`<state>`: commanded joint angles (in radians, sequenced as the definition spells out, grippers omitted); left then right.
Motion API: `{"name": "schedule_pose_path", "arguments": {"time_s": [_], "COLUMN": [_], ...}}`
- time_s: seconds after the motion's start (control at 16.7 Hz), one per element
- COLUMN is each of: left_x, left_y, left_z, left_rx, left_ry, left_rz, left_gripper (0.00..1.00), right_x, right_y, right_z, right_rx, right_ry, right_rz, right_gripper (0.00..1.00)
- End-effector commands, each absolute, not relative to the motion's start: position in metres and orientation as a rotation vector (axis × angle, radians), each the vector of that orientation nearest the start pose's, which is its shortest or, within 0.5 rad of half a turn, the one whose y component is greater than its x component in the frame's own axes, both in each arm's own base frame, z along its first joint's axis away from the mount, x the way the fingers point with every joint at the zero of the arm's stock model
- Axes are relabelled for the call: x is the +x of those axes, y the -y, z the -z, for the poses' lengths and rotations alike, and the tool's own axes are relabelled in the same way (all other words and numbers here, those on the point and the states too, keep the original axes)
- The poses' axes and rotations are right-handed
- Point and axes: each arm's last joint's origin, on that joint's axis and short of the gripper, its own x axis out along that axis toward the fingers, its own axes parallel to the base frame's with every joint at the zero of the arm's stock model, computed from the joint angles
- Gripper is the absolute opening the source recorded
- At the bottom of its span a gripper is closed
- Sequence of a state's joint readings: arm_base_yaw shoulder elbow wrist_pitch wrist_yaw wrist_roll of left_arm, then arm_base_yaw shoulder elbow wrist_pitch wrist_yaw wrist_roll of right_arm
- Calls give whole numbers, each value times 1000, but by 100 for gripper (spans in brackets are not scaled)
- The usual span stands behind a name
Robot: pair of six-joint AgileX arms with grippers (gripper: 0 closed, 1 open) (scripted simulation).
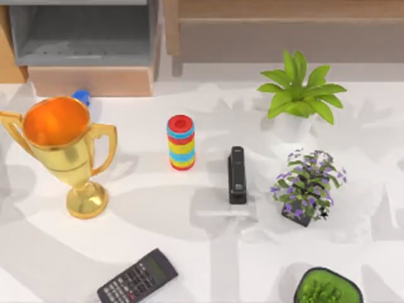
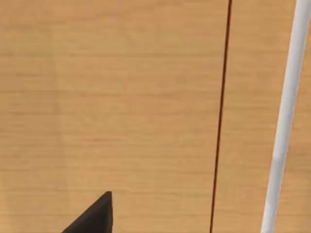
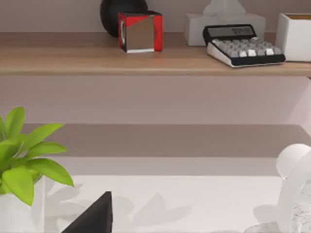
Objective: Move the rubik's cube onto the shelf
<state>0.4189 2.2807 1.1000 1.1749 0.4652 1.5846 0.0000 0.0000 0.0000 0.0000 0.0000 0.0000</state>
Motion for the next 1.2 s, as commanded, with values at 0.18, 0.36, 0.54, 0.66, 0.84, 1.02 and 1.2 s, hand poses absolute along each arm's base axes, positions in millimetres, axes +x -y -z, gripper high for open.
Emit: {"name": "schedule_pose_path", "arguments": {"time_s": [0.18,0.36,0.54,0.66,0.84,1.02,1.2], "left_x": [408,408,419,427,433,433,433], "left_y": [-171,-169,-170,-170,-171,-171,-171], "left_z": [-95,-95,-95,-95,-95,-95,-95], "left_rx": [1571,1569,1571,1571,1571,1571,1571], "left_ry": [16,16,16,16,16,16,16], "left_rz": [16,20,15,16,16,16,16], "left_gripper": [100,100,100,100,100,92,70], "right_x": [106,106,106,106,106,106,106], "right_y": [1,1,1,1,1,1,1], "right_z": [-160,-160,-160,-160,-160,-160,-160], "right_rx": [0,0,0,0,0,0,0], "right_ry": [0,0,0,0,0,0,0], "right_rz": [0,0,0,0,0,0,0], "right_gripper": [100,100,100,100,100,100,100]}}
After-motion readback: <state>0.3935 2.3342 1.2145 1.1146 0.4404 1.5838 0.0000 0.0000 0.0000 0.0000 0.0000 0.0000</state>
